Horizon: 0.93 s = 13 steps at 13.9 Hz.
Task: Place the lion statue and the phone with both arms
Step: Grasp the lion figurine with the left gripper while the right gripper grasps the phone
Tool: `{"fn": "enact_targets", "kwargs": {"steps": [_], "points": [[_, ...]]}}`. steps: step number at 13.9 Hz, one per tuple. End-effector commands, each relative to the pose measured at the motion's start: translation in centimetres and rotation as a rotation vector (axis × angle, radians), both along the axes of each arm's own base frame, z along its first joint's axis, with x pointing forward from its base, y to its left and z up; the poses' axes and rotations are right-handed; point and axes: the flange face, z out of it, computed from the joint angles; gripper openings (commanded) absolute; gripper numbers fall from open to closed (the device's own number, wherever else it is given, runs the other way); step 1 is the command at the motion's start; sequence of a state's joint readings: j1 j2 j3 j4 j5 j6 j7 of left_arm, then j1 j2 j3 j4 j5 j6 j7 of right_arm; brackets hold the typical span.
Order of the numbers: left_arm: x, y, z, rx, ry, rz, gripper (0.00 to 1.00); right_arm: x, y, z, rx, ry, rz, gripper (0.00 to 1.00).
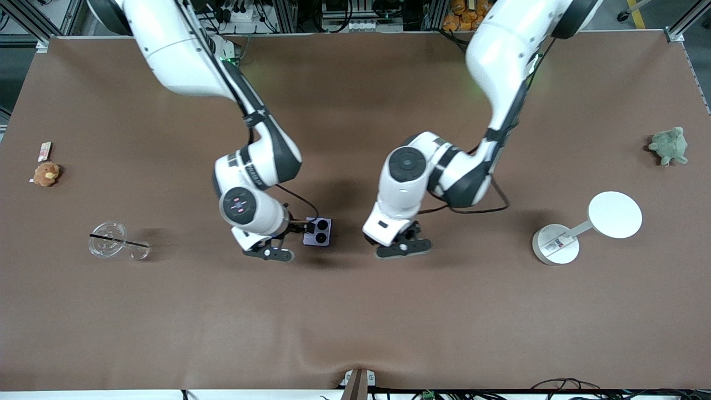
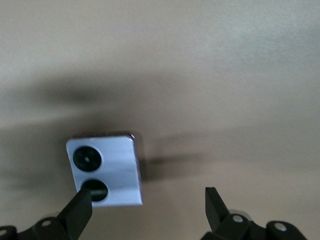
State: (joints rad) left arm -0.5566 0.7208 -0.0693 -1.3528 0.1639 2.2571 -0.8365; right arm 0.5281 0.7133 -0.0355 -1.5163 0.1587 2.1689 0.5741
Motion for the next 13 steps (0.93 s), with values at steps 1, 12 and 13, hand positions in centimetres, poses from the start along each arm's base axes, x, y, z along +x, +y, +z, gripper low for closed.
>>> {"fn": "enact_targets", "kwargs": {"steps": [1,12,13], "points": [[-0.5,5.5,3.7,0.043,0.009,-0.066,0.00,-0.1,2.4,-2.5,-0.024,-0.061,0.003,1.00],[1.4,23.2,1.3,0.047,0.133,-0.280,0.00,-0.6,4.9,-5.5,-0.011,-0.074,-0.010,1.00],[1.5,23.4,0.8,0.050,0.135,-0.280,0.00,-0.6,4.9,-5.5,-0.011,-0.074,-0.009,1.00]]}}
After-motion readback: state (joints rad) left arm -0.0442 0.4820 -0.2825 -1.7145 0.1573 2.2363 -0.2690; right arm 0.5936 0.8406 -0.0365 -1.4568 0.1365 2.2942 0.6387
